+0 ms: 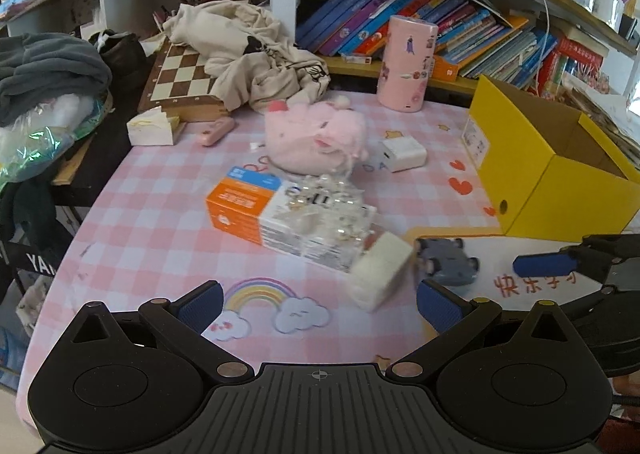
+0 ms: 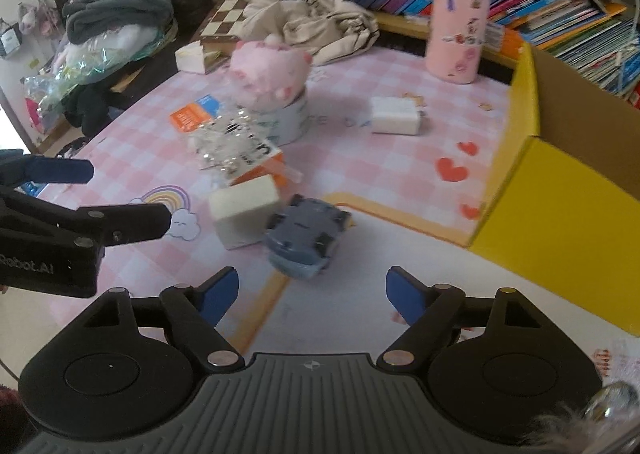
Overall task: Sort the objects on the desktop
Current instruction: 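Close the right gripper on the grey toy car and lift it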
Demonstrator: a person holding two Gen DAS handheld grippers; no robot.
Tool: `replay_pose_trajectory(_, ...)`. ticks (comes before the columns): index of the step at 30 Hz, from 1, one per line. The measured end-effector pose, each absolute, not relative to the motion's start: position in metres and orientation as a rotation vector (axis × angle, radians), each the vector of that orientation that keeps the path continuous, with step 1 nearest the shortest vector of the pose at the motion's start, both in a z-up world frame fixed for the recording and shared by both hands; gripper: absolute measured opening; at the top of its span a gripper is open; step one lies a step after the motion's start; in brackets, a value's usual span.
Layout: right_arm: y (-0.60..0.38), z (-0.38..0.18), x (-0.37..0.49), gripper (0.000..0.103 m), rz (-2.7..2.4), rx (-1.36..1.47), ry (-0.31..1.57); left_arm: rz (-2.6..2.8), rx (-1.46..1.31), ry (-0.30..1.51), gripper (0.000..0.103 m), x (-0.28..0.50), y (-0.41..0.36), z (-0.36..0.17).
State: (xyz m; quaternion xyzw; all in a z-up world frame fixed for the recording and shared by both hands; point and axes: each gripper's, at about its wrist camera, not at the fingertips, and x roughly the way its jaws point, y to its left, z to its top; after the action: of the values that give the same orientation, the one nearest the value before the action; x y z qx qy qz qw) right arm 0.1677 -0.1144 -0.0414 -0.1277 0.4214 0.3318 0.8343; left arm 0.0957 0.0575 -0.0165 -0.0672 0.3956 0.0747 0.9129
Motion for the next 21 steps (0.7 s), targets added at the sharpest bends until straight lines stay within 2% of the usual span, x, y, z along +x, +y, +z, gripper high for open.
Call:
replay_pose_trajectory(2,-0.107,-0.045,0.171,0.081,0.686,-0.268,0.905,0.140,-0.143,0.821,0.103,0.098,0.065,-0.019)
replay_pose_trajectory(8,-0.094,-0.055,0.189,0.071,0.645,-0.242,0.952,0.079,-0.122,0.845,0.101,0.107,0.069,-0.026)
replay_pose_trajectory(14,-0.089,-0.066,0.201,0.063,0.629,-0.220,1.000,0.018,-0.095,0.863,0.096,0.115,0.069,-0.032)
replay_pose_trajectory(17,-0.089,-0.068,0.205,0.053,0.635,-0.205,1.011,0.005,-0.102,0.877,0.092,0.120,0.067,-0.035)
replay_pose_trajectory(18,-0.090,-0.068,0.206,0.042,0.644,-0.196,1.016,0.001,-0.105,0.881,0.089,0.121,0.066,-0.037)
replay_pose_trajectory(21,-0.096,-0.065,0.206,0.040,0.634,-0.197,1.009,-0.013,-0.112,0.895,0.083,0.126,0.065,-0.040)
